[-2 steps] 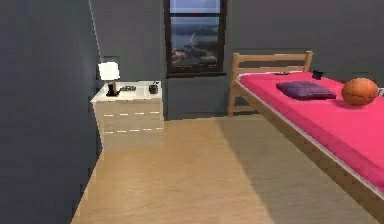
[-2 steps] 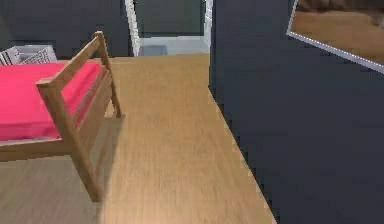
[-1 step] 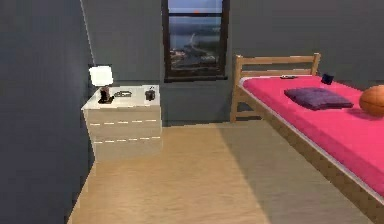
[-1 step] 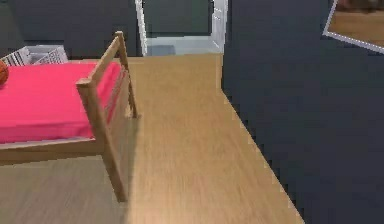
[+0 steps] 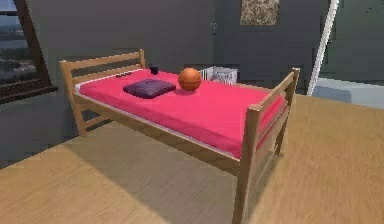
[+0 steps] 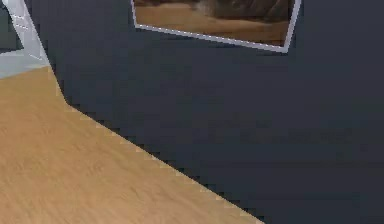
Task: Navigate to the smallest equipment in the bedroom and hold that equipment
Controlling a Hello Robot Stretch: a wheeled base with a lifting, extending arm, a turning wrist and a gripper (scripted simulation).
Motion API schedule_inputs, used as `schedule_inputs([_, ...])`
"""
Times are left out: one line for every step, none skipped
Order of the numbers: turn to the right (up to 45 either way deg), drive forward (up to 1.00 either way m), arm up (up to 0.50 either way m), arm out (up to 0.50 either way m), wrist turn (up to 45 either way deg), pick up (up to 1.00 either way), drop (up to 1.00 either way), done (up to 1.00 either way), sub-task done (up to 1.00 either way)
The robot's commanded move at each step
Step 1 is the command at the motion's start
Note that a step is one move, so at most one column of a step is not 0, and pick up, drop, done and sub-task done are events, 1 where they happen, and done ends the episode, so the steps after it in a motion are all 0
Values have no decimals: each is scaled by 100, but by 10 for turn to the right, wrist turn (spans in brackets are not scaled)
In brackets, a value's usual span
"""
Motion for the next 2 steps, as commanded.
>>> schedule_inputs([210, 0, 0, 0, 0, 0, 0, 0, 0])
schedule_inputs([0, 5, 0, 0, 0, 0, 0, 0, 0])
